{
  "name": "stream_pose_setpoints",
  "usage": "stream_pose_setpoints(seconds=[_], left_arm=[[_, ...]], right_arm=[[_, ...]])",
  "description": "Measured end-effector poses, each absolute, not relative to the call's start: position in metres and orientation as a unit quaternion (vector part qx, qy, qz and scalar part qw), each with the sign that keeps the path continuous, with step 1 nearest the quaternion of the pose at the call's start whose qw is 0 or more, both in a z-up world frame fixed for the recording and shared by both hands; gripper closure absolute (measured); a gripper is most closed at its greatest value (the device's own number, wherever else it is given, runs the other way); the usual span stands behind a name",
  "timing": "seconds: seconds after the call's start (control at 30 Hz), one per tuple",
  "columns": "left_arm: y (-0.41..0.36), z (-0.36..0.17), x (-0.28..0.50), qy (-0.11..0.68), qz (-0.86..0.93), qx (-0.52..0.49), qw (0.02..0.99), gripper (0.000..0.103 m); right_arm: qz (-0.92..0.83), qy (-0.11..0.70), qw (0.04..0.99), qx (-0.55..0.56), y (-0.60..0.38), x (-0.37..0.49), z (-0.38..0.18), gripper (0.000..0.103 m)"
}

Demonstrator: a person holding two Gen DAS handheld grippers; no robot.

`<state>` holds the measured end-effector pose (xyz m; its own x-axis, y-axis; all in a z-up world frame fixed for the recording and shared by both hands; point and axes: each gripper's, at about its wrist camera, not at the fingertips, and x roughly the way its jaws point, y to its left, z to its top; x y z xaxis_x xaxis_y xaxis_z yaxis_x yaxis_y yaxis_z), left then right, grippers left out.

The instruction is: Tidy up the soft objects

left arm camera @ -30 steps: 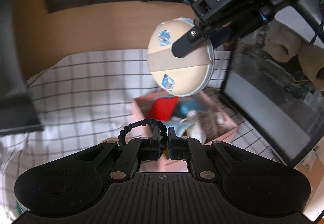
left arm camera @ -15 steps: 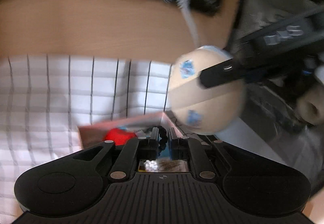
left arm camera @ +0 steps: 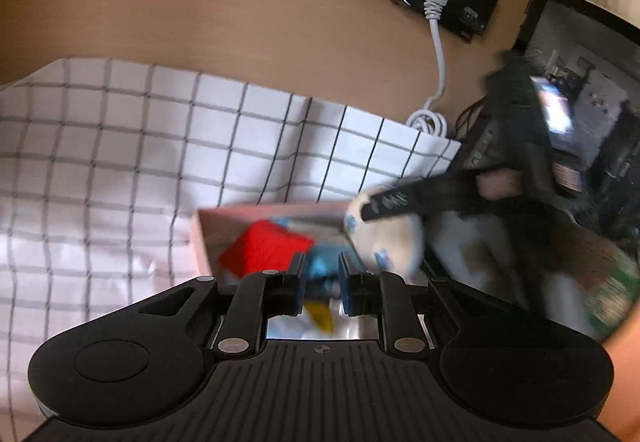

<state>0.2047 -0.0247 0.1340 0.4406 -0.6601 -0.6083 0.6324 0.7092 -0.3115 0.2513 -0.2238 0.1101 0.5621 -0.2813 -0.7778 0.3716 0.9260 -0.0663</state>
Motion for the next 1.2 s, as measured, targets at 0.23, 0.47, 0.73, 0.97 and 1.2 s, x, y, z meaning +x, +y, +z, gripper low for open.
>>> stream_pose_setpoints(seconds=[0.23, 0.47, 0.73, 0.97, 1.2], left_arm=[[0.051, 0.1, 0.156, 0.405, -0.35, -0.005, 0.845, 0.084], [0.138, 0.066, 0.134, 0.444, -0.264, -0.035, 0.856, 0.084], [0.145, 0.04, 0.103, 0.452, -0.236, -0.027, 0.86, 0.084], [0.117, 0.023, 0.053, 0.43, -0.163, -0.017, 0.888, 0.083], [0.048, 0.017, 0.023, 0.387, -0.128, -0.008, 0.913, 0.081]], right_arm=[[-0.09, 0.408, 0.895, 0.157, -0.215, 0.231, 0.126, 0.054], [-0.093, 0.393, 0.901, 0.16, -0.164, 0.176, 0.132, 0.05], [-0.106, 0.39, 0.911, 0.079, -0.087, 0.103, 0.105, 0.039], [-0.046, 0.433, 0.9, 0.029, -0.091, 0.067, 0.051, 0.037], [-0.009, 0.443, 0.897, -0.002, -0.122, 0.055, 0.014, 0.024]])
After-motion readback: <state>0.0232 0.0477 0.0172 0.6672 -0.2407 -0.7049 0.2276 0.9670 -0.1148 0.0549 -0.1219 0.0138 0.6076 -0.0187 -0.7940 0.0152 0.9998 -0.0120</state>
